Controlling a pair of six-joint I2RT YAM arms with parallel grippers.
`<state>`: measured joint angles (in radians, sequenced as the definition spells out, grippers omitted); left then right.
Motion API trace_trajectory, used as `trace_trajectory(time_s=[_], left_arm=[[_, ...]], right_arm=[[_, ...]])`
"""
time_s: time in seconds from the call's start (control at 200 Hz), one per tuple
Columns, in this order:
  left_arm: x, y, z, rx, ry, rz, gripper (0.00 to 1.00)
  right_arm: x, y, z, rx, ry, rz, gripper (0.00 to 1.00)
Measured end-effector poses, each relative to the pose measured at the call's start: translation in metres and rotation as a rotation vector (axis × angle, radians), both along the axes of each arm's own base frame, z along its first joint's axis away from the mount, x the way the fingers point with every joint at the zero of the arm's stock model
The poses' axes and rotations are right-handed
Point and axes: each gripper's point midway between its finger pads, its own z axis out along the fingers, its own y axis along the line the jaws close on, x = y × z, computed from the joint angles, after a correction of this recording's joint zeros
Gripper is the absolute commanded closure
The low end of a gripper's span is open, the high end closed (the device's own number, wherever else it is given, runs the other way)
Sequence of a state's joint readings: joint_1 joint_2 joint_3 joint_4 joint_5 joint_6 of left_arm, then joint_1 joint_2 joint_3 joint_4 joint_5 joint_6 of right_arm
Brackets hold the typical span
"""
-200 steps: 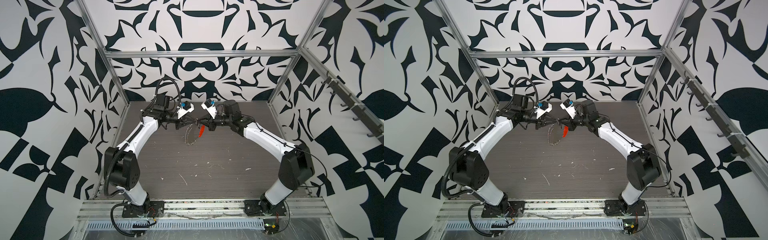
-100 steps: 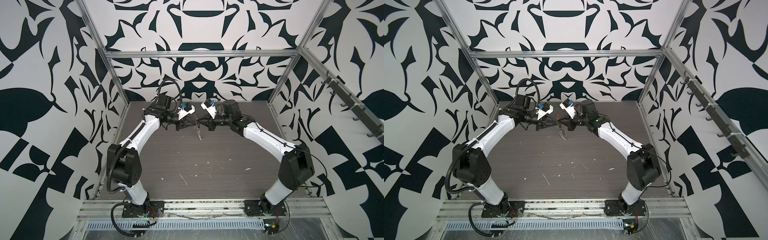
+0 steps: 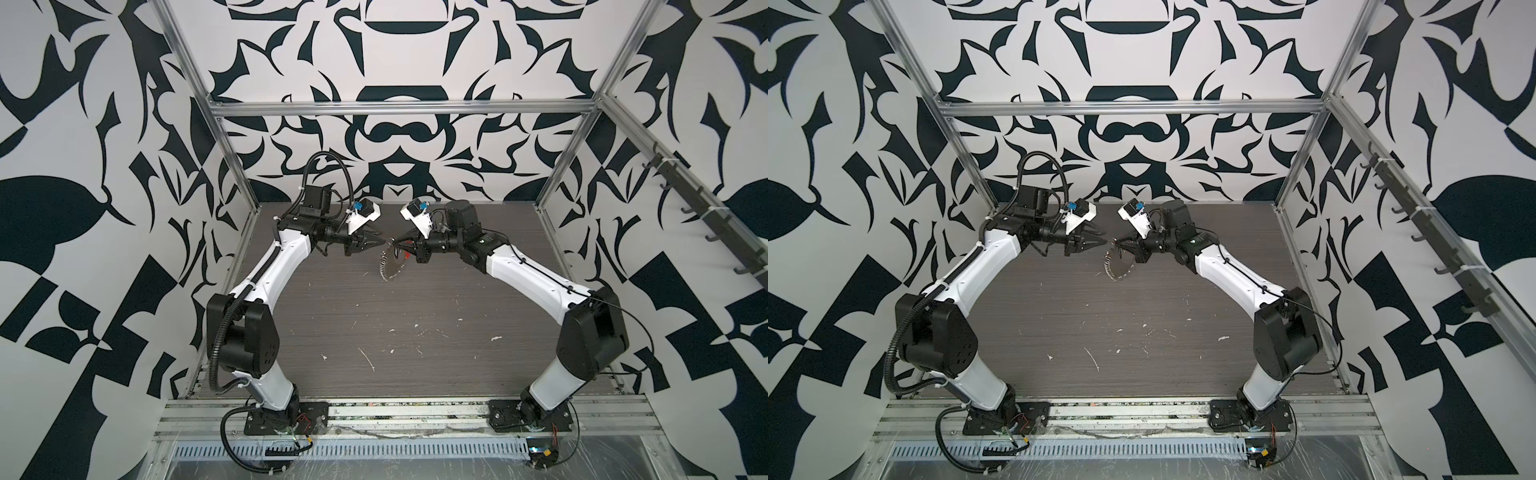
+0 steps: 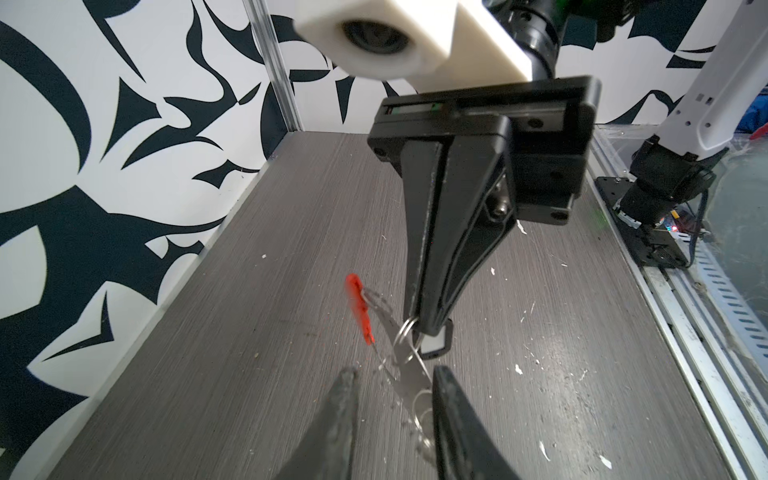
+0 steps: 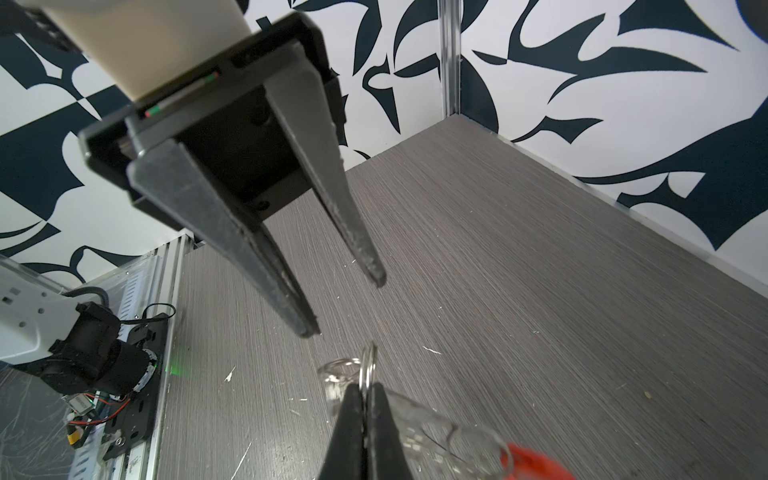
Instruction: Put the keys on the keyring
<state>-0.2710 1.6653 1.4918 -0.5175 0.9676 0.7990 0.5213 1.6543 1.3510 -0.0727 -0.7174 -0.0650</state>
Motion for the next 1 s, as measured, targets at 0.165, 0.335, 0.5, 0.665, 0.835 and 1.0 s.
trace_trajectory(time_s=[0.165,0.335,0.5,0.665,0.835,1.0], left_arm=[[-0.002,-0.004,-0.001,-0.019,0.033,-0.016,0.66],[-0.001,-0.008,-0.01,-0.023,0.071,-0.028,0.67],[-0.002,-0.01,-0.011,-0.027,0.085,-0.035,0.74],[-0.001,-0.01,-0.002,-0.035,0.074,-0.041,0.86],[-0.002,-0.011,0.003,-0.042,0.087,-0.05,0.88],[-0.003,-0.012,0.003,-0.044,0.099,-0.055,1.0]], right_arm=[[-0.003,0.003,0.0,-0.002,0.004,0.009,1.0],[-0.005,0.004,0.001,-0.002,0.008,0.015,1.0],[-0.005,0.005,0.004,0.002,0.005,0.019,1.0],[-0.004,0.006,0.011,0.011,-0.01,0.022,1.0],[-0.002,0.006,0.018,0.017,-0.022,0.018,1.0],[-0.002,0.005,0.018,0.013,-0.02,0.013,1.0]])
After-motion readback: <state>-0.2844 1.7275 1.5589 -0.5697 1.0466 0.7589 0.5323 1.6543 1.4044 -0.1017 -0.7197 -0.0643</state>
